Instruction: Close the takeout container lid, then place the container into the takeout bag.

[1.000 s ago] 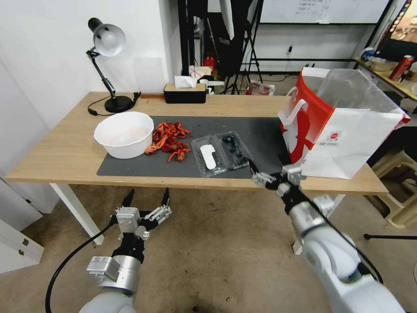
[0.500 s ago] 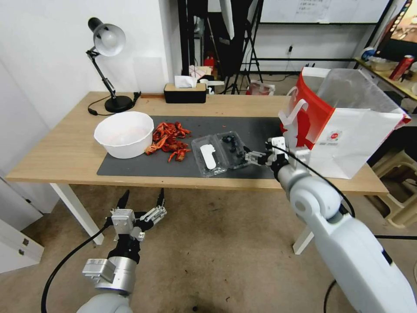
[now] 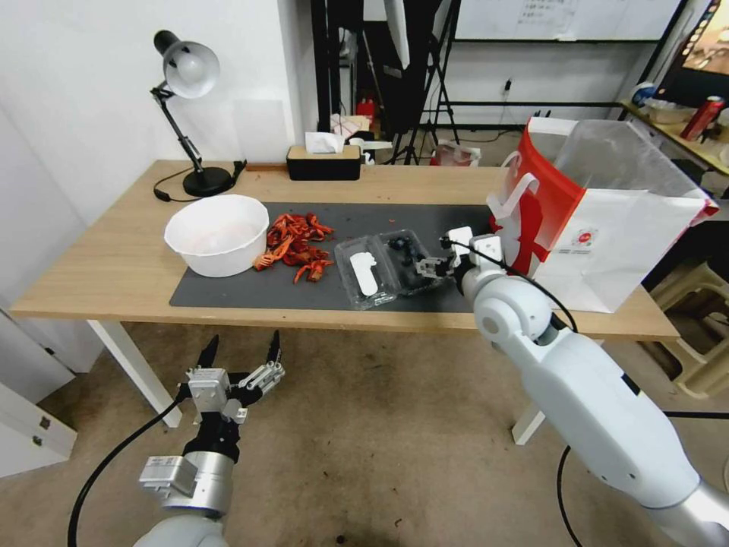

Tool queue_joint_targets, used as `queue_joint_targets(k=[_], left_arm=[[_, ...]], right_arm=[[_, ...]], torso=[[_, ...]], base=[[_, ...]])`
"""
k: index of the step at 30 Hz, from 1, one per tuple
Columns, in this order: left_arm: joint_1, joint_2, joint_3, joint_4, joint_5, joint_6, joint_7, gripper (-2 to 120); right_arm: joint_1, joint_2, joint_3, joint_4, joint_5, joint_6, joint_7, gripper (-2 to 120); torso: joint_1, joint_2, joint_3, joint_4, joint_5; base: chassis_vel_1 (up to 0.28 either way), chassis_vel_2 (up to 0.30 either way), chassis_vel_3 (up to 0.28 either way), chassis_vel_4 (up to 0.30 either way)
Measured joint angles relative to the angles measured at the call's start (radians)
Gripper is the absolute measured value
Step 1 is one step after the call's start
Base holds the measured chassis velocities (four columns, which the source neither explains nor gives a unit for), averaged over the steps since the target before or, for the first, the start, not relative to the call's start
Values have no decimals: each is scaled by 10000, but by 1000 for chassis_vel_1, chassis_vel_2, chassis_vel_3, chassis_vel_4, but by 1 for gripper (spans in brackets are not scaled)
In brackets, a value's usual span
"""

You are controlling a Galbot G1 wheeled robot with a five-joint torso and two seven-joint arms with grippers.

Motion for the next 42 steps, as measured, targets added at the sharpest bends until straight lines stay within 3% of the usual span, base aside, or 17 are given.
queue_joint_targets(k=[42], left_arm=[[-109,108,99,271,121,-213,-4,100]], right_arm=[[-216,-184,92,-186,886,66,562,100]], torso=[[-3,2,0,0,0]], base=[[0,0,0,0]])
